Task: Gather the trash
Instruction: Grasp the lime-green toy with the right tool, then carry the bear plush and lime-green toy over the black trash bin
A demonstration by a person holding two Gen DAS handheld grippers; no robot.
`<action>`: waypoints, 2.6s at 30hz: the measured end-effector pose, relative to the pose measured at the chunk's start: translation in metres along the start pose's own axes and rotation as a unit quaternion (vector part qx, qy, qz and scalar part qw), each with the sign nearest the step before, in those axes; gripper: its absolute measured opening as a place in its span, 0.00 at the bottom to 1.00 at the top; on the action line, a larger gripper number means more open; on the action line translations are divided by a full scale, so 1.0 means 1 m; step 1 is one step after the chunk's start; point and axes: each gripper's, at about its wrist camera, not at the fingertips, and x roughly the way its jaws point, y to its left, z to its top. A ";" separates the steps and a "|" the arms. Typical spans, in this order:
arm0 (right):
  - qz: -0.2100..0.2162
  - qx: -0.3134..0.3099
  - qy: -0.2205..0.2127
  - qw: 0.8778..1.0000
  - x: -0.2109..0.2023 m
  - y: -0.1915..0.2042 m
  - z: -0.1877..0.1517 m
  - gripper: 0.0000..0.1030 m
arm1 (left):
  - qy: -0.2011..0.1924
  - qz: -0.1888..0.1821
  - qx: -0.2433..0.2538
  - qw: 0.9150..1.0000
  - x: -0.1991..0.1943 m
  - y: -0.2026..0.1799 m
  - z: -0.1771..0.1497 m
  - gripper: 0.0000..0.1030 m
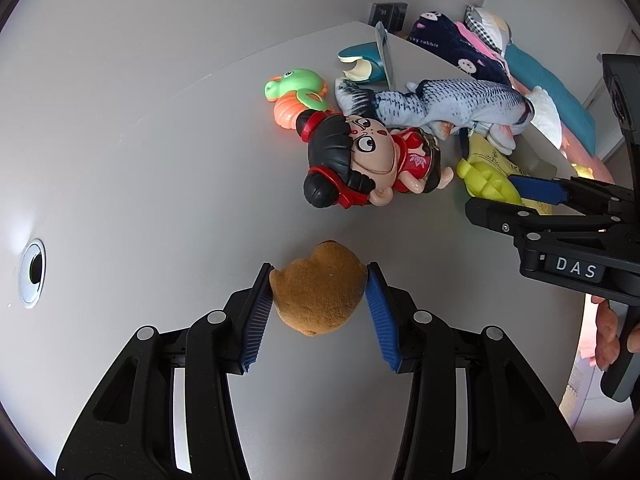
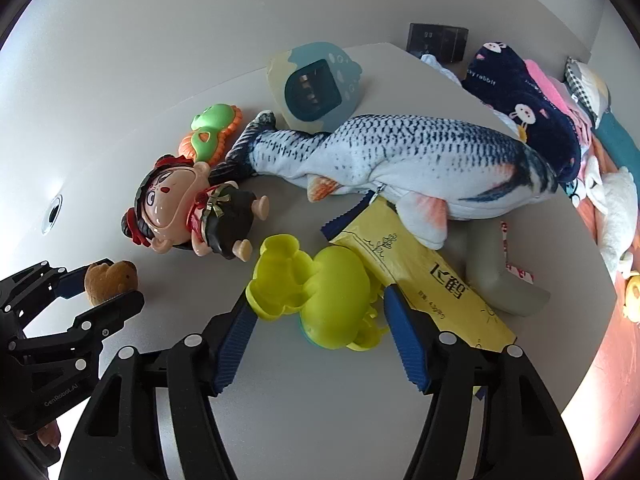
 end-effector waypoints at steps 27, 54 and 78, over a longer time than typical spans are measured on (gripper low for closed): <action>0.060 0.077 -0.031 0.995 -0.074 -0.035 -0.058 0.56 | -0.010 -0.010 0.023 1.000 -0.031 -0.059 -0.021 0.44; 0.034 0.161 -0.062 0.984 -0.139 -0.114 -0.160 0.56 | 0.008 -0.073 0.123 0.990 -0.036 -0.187 -0.051 0.45; -0.022 0.263 -0.081 0.961 -0.181 -0.204 -0.241 0.56 | 0.025 -0.139 0.257 0.956 -0.026 -0.316 -0.065 0.45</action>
